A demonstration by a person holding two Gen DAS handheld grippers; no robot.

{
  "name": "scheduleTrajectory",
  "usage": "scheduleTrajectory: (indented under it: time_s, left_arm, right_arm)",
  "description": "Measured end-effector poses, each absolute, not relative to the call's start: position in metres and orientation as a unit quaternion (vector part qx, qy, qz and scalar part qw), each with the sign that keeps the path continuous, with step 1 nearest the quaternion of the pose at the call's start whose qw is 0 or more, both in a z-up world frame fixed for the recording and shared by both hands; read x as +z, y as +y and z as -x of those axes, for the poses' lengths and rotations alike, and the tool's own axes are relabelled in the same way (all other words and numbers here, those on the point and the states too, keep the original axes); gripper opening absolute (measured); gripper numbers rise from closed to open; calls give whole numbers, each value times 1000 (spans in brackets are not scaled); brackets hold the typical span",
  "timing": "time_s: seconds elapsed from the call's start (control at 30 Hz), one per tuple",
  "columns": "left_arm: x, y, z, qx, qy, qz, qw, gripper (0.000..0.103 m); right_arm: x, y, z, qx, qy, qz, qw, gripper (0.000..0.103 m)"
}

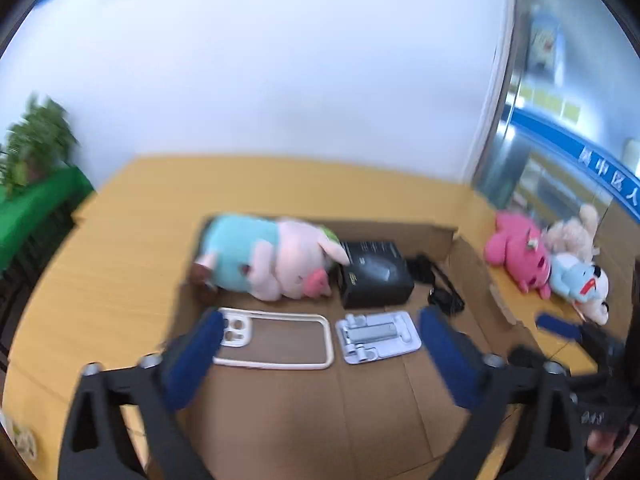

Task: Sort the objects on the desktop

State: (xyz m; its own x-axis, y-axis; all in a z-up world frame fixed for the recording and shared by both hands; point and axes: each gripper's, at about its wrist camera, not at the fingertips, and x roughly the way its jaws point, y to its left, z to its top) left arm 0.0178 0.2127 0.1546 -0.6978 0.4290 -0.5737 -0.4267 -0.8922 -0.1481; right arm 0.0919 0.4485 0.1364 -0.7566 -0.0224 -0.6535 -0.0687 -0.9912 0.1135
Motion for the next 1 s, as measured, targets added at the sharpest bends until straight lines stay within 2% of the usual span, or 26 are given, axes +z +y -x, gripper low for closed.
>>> scheduleTrajectory:
  time_s: [0.1, 0.17, 0.3, 0.37, 0.5, 0.67, 1.0]
  left_arm:
    - [142, 199, -50, 933, 2, 287, 218, 103]
    - [127, 195, -66, 940, 9, 278, 197, 103]
    - [97, 204, -86, 953, 52, 253, 160, 103]
    - [82, 205, -87, 956, 79, 246, 141, 103]
    - [56, 218, -87, 955, 116, 242, 126, 103]
    - [47, 207, -92, 962, 62, 226, 138, 103]
    - [46, 207, -93, 962, 65, 225, 138, 103]
  right_arm:
    - [117, 428, -145, 951, 75, 297, 49, 97]
    - [93, 414, -165, 957, 63, 273, 71, 98]
    - [75, 407, -172, 963, 71, 244, 88, 98]
    - [69, 404, -171, 967, 57, 227, 100, 102]
    - [51, 401, -172, 966, 32, 233, 105, 102]
    - [48, 401, -171, 969, 29, 222, 103, 103]
    - [47, 401, -172, 969, 29, 222, 103, 103]
